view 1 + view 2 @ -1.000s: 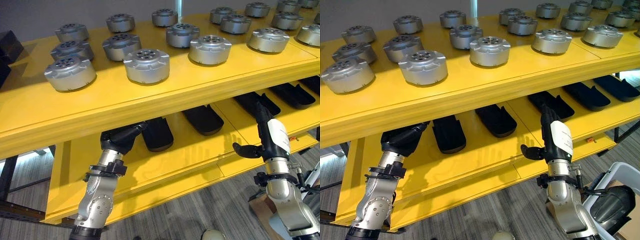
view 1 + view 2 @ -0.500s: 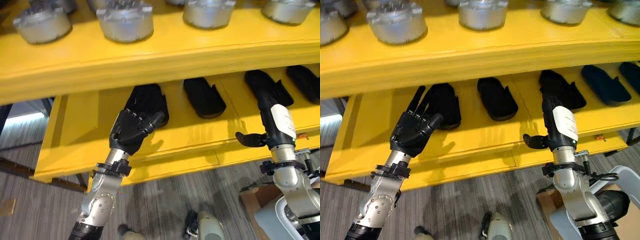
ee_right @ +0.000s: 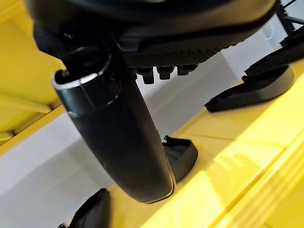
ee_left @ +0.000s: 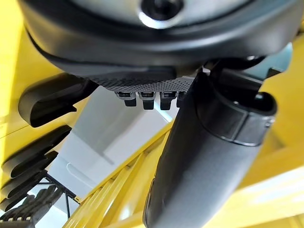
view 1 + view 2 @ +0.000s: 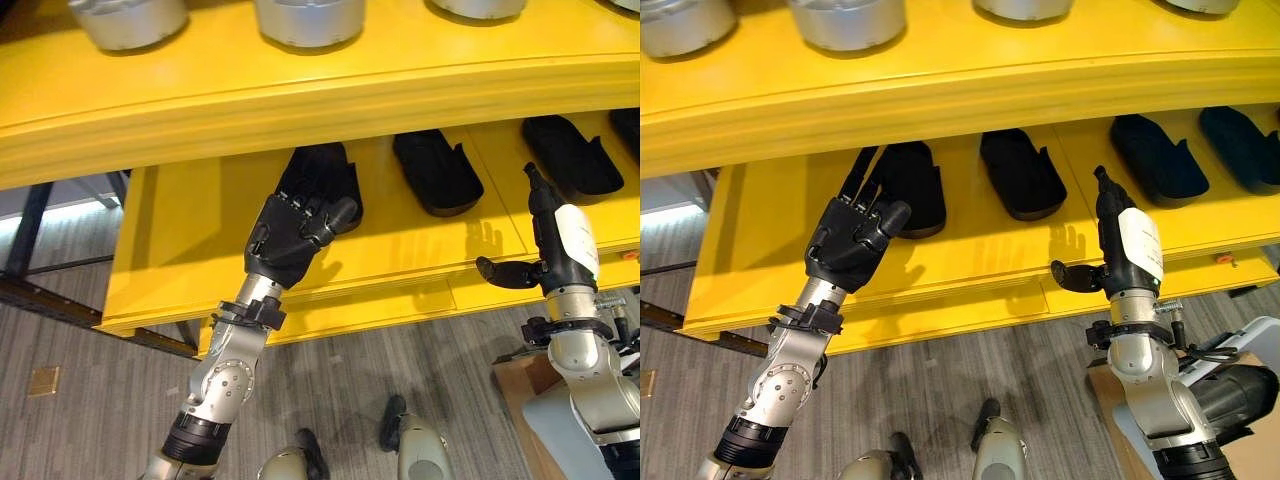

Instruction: Move parts from the plastic box to the shelf.

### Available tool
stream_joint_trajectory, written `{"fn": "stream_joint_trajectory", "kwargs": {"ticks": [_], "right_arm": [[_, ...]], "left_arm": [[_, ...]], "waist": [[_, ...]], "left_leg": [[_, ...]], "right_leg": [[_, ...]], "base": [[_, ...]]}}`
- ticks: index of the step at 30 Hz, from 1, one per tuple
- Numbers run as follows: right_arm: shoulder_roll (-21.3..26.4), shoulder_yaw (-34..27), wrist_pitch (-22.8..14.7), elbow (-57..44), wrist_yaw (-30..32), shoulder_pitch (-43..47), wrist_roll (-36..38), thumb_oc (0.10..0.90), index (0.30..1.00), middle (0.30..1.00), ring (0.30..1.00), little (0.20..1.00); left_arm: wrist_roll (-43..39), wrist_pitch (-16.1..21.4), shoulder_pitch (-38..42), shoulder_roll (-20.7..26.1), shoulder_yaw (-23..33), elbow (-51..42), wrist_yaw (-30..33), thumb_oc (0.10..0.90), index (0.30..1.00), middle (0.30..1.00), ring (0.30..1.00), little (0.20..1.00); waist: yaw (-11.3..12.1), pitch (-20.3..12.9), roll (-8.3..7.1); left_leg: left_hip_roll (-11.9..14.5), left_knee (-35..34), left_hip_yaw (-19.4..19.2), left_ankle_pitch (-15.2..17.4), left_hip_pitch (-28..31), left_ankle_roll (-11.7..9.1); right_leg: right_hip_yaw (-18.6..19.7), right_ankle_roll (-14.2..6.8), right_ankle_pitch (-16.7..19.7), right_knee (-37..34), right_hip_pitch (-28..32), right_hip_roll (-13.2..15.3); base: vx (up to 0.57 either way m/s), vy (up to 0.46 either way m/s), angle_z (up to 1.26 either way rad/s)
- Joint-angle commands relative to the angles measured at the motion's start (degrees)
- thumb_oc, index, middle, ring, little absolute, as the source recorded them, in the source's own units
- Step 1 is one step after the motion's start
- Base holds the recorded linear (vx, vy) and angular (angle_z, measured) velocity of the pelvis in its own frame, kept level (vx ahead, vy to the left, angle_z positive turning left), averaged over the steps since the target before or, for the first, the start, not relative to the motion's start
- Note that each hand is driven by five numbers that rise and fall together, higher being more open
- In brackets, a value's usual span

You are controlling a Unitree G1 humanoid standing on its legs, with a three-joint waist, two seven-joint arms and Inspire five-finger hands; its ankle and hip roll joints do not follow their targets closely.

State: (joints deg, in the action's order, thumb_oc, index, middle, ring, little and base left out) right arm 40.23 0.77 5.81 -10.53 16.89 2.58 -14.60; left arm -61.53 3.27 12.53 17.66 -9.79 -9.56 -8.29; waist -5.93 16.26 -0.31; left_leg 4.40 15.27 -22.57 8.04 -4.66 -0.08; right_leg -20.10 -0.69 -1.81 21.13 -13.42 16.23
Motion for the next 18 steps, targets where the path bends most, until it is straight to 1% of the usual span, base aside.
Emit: {"fn": "stream_joint_trajectory", "kwargs": {"ticks": [1, 4, 6, 9, 10, 11, 14, 16, 17, 18], "right_arm": [[0.3, -3.6, -2.9, -2.7, 3.9, 3.9, -3.5, 0.9, 1.0, 1.0, 1.0, 1.0], [-1.1, -3.4, -1.5, -1.8, 4.6, 3.4, -4.7, 0.9, 1.0, 1.0, 1.0, 1.0], [-2.1, -3.0, -0.4, -0.7, 4.3, 3.3, -5.2, 0.9, 1.0, 1.0, 1.0, 1.0], [-2.4, -2.5, 0.1, 0.5, 3.8, 3.2, -5.0, 0.9, 1.0, 1.0, 1.0, 1.0], [-3.1, -2.1, 0.7, 0.8, 3.2, 3.0, -5.2, 0.9, 1.0, 1.0, 1.0, 1.0], [-3.4, -1.8, 0.9, 0.9, 2.9, 2.9, -5.5, 0.9, 1.0, 1.0, 1.0, 1.0], [-3.1, -1.2, 1.7, 1.0, 2.2, 3.1, -4.6, 0.9, 1.0, 1.0, 1.0, 1.0], [-2.8, -1.0, 2.3, 1.0, 2.6, 3.3, -4.0, 0.9, 1.0, 1.0, 1.0, 1.0], [-2.5, -1.3, 2.1, 1.5, 3.4, 2.9, -3.8, 0.9, 1.0, 1.0, 1.0, 1.0], [-2.5, -1.5, 2.0, 1.6, 3.6, 2.8, -3.8, 0.9, 1.0, 1.0, 1.0, 1.0]], "left_arm": [[2.1, 4.3, 0.8, -0.3, 2.4, -5.7, -3.6, 0.9, 1.0, 1.0, 1.0, 1.0], [1.8, 3.9, 0.6, -0.1, 2.1, -5.5, -5.8, 0.9, 1.0, 1.0, 1.0, 1.0], [2.7, 2.4, 0.6, -0.1, 1.9, -5.4, -7.5, 0.9, 1.0, 1.0, 1.0, 1.0], [3.0, 1.8, 0.6, -0.1, 1.4, -5.3, -8.1, 0.9, 1.0, 1.0, 1.0, 1.0], [2.0, 1.1, 0.7, 0.2, 1.2, -5.4, -8.1, 0.9, 1.0, 1.0, 1.0, 1.0], [2.5, 0.6, 0.7, 0.1, 1.1, -5.4, -8.0, 0.9, 1.0, 1.0, 1.0, 1.0], [3.3, 1.2, 0.7, 0.1, 0.5, -5.4, -7.2, 0.9, 1.0, 1.0, 1.0, 1.0], [2.9, 1.5, 0.7, 0.2, 0.4, -5.5, -6.8, 0.9, 1.0, 1.0, 1.0, 1.0], [2.2, 1.3, 1.1, 0.6, 0.3, -5.6, -6.1, 0.9, 1.0, 1.0, 1.0, 1.0], [2.1, 1.3, 1.2, 0.7, 0.2, -5.6, -6.0, 0.9, 1.0, 1.0, 1.0, 1.0]], "waist": [[0.6, -5.5, -2.38], [0.9, -5.6, -2.51], [1.1, -5.6, -2.57], [1.1, -5.6, -2.62], [1.3, -5.5, -2.75], [1.7, -5.6, -2.32], [2.4, -5.5, -2.09], [2.5, -5.4, -2.03], [2.0, -5.6, -1.74], [2.0, -5.7, -1.7]], "left_leg": [[-2.7, 0.3, 1.0, 8.7, 8.5, 1.0], [-3.6, -1.4, 1.3, 8.4, 9.1, 1.6], [-4.0, -2.8, 1.0, 7.9, 10.1, 1.9], [-4.1, -4.3, 0.5, 7.3, 11.2, 2.0], [-3.9, -5.9, -1.5, 6.7, 12.3, 2.0], [-3.4, -7.0, -2.1, 7.1, 13.4, 1.9], [-3.0, -10.2, -4.9, 5.3, 15.4, 1.8], [-3.2, -11.1, -5.3, 4.8, 15.8, 2.0], [-3.2, -11.6, -5.0, 4.3, 15.5, 2.8], [-3.2, -11.7, -4.9, 4.2, 15.4, 3.0]], "right_leg": [[3.8, -7.6, 7.2, -13.9, 2.4, -3.9], [4.3, -9.2, 10.1, -15.2, 2.6, -1.3], [4.2, -10.0, 12.0, -15.8, 2.9, 0.4], [3.8, -10.5, 13.5, -16.0, 3.0, 1.3], [1.1, -11.1, 15.0, -14.8, 2.5, 3.0], [-0.8, -12.1, 14.9, -13.5, 2.7, 3.6], [-6.0, -12.6, 16.2, -10.6, 2.9, 5.6], [-6.2, -12.6, 16.3, -9.0, 2.7, 6.2], [-3.9, -12.1, 15.1, -3.9, 2.3, 6.3], [-3.3, -11.9, 14.6, -2.7, 2.1, 6.3]], "base": [[-0.21, 0.064, 0.21], [-0.23, 0.062, 0.09], [-0.19, 0.064, 0.07], [-0.16, 0.058, -0.07], [-0.13, 0.088, -0.21], [-0.15, 0.099, -0.29], [-0.11, 0.045, -0.56], [-0.11, 0.002, -0.72], [-0.09, -0.014, -0.44], [-0.17, -0.045, -0.28]]}}
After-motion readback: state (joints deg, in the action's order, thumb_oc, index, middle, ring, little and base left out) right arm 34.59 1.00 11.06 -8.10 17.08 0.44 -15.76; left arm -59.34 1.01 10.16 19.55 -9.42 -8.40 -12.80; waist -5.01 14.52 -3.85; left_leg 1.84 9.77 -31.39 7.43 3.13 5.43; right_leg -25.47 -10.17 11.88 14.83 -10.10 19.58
